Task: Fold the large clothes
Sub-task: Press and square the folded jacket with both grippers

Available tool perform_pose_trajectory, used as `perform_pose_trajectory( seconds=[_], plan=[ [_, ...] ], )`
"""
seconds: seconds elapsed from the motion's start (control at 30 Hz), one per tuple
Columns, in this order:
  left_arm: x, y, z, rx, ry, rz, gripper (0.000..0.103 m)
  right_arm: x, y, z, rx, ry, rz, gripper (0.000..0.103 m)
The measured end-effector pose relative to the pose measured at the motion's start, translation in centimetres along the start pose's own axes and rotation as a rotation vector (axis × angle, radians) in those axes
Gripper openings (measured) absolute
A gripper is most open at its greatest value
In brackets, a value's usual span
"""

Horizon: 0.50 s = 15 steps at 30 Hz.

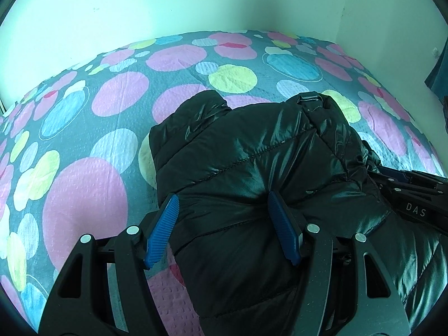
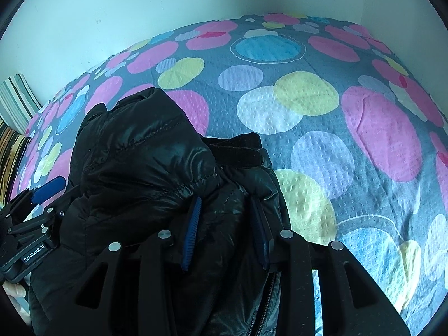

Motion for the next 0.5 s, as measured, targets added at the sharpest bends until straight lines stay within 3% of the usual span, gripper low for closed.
perform_pose_trajectory(
  seconds=[0.33, 0.43, 0.5],
  plan=[
    [-1.6, 0.1, 0.6, -0.017, -0.014, -0.023, 0.068, -0.7, -0.2, 0.1, -0.003, 0.006, -0.02, 0.038],
    [-2.8, 0.4, 1.5, -0.043, 0.002, -0.03, 0.073, -1.8, -0.2, 0.4, -0.007, 0.006, -0.038, 0.039],
    [-3.9, 0.9, 2.3, -0.066, 0.015, -0.04, 0.076, -3.0, -0.2, 0.6, -0.005, 0.01, -0.056, 0.049]
  ],
)
Point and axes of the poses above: each gripper's, at about its wrist camera, not at the fingertips, and x roughly the way its jaws point, z to its left, y to its underside, the point moved 4 cm from there along x, roughly the way its jaws point, and after that the axes turned 1 degree about z, right-handed, at the moved point
